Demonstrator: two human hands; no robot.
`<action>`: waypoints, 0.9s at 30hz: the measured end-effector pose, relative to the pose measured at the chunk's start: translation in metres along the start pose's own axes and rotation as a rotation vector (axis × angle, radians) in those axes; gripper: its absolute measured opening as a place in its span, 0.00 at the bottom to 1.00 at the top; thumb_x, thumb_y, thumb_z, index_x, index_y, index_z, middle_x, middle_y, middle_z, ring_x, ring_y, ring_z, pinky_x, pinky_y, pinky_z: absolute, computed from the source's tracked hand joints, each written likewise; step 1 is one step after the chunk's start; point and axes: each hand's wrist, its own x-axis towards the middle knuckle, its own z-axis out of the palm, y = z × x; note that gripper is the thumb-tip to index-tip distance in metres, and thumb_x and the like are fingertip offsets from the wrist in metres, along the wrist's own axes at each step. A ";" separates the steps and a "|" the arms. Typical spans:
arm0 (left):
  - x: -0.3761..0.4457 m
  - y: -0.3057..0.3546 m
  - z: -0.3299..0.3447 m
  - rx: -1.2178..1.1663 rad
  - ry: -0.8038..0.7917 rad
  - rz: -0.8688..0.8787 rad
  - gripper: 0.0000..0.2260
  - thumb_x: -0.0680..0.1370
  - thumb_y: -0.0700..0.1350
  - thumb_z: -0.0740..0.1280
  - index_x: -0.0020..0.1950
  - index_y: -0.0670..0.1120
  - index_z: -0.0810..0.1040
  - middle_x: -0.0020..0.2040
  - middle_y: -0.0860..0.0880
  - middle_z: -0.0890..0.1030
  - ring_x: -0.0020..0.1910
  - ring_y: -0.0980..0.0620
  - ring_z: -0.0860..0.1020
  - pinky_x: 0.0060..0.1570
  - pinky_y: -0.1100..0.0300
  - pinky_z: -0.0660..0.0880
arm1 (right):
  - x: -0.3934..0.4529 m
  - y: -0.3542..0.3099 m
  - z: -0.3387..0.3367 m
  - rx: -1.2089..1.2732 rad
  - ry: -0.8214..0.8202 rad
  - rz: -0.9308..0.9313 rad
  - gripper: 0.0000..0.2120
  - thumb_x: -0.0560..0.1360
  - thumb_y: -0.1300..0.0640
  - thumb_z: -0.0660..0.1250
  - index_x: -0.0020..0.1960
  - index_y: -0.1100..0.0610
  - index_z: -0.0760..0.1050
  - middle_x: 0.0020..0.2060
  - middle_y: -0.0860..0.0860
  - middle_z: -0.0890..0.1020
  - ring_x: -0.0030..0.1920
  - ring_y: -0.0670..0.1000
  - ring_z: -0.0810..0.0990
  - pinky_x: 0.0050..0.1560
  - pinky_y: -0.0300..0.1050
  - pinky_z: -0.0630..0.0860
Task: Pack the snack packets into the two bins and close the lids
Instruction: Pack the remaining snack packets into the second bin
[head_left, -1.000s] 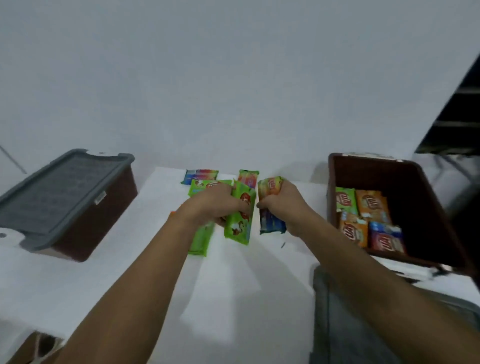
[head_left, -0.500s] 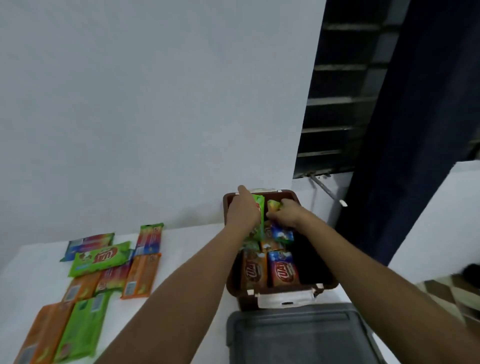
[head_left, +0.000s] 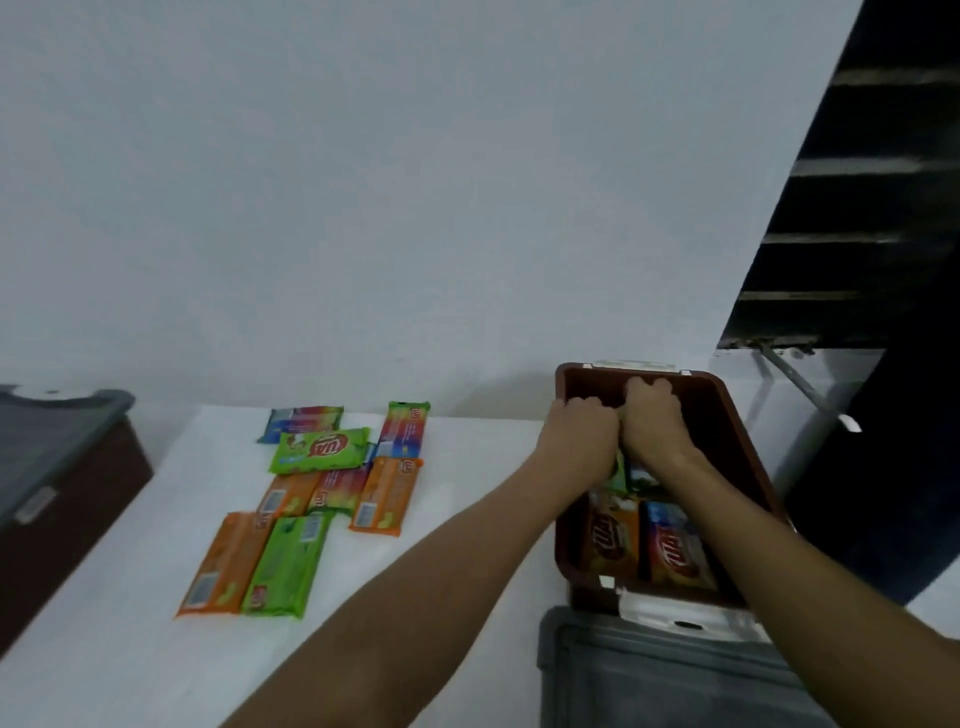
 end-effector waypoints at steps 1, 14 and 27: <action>-0.010 -0.016 -0.006 -0.180 0.090 -0.066 0.08 0.75 0.41 0.65 0.52 0.43 0.79 0.52 0.42 0.78 0.52 0.42 0.78 0.54 0.52 0.73 | -0.004 -0.017 -0.004 0.075 0.056 -0.065 0.12 0.77 0.63 0.58 0.58 0.65 0.71 0.58 0.64 0.73 0.56 0.64 0.74 0.54 0.52 0.73; -0.229 -0.287 0.014 -0.151 -0.255 -1.083 0.30 0.76 0.64 0.57 0.66 0.43 0.73 0.65 0.41 0.75 0.64 0.40 0.73 0.61 0.50 0.71 | -0.094 -0.217 0.123 0.311 -0.518 0.043 0.31 0.70 0.47 0.72 0.64 0.62 0.67 0.60 0.59 0.75 0.61 0.59 0.75 0.60 0.50 0.76; -0.226 -0.273 -0.006 -0.391 -0.192 -0.989 0.10 0.73 0.48 0.69 0.41 0.43 0.73 0.39 0.47 0.77 0.42 0.46 0.79 0.33 0.61 0.72 | -0.112 -0.226 0.143 0.581 -0.523 0.268 0.47 0.64 0.63 0.76 0.72 0.60 0.50 0.60 0.60 0.71 0.61 0.60 0.74 0.48 0.47 0.79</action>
